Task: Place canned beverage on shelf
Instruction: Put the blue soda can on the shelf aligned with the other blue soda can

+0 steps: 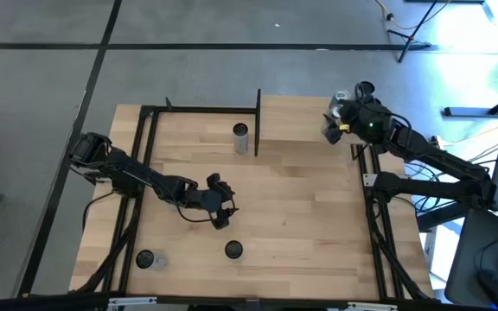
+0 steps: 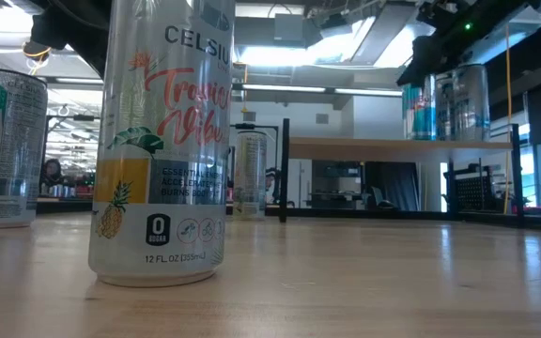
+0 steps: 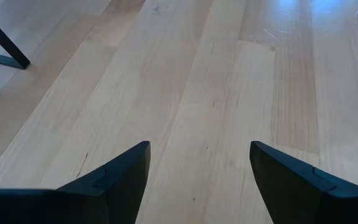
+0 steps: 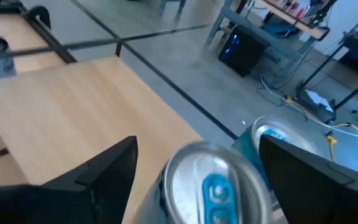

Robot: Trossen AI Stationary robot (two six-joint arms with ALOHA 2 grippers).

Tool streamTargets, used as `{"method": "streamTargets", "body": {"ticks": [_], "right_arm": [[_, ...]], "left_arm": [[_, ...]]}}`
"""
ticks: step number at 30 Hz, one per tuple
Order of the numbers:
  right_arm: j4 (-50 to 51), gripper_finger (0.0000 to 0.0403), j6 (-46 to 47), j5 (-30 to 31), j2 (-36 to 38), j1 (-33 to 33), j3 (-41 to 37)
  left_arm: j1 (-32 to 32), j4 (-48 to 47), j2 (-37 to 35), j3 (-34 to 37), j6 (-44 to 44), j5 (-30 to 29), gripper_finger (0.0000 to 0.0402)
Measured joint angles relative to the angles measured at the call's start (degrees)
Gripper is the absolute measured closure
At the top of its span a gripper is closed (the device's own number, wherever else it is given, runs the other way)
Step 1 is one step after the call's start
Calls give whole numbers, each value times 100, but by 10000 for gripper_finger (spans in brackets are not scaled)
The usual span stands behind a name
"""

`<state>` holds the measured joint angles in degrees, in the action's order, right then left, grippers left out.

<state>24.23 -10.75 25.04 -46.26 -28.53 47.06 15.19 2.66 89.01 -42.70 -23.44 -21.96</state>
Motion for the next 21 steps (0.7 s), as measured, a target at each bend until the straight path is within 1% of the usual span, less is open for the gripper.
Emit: {"method": "streamTargets", "body": {"ticks": [8,14,17,21], "right_arm": [[-9,82,1,-9,0,0,138],[-181,81,-22,-511,-11,8,138],[-379,81,-166,-511,-74,9,140],[-391,81,-349,-504,-165,80,140]], "left_arm": [[1,0,0,0,-4,0,132],[-1,0,0,0,-7,0,132],[-3,0,0,0,-2,0,132],[-6,0,0,0,0,-1,132]]}}
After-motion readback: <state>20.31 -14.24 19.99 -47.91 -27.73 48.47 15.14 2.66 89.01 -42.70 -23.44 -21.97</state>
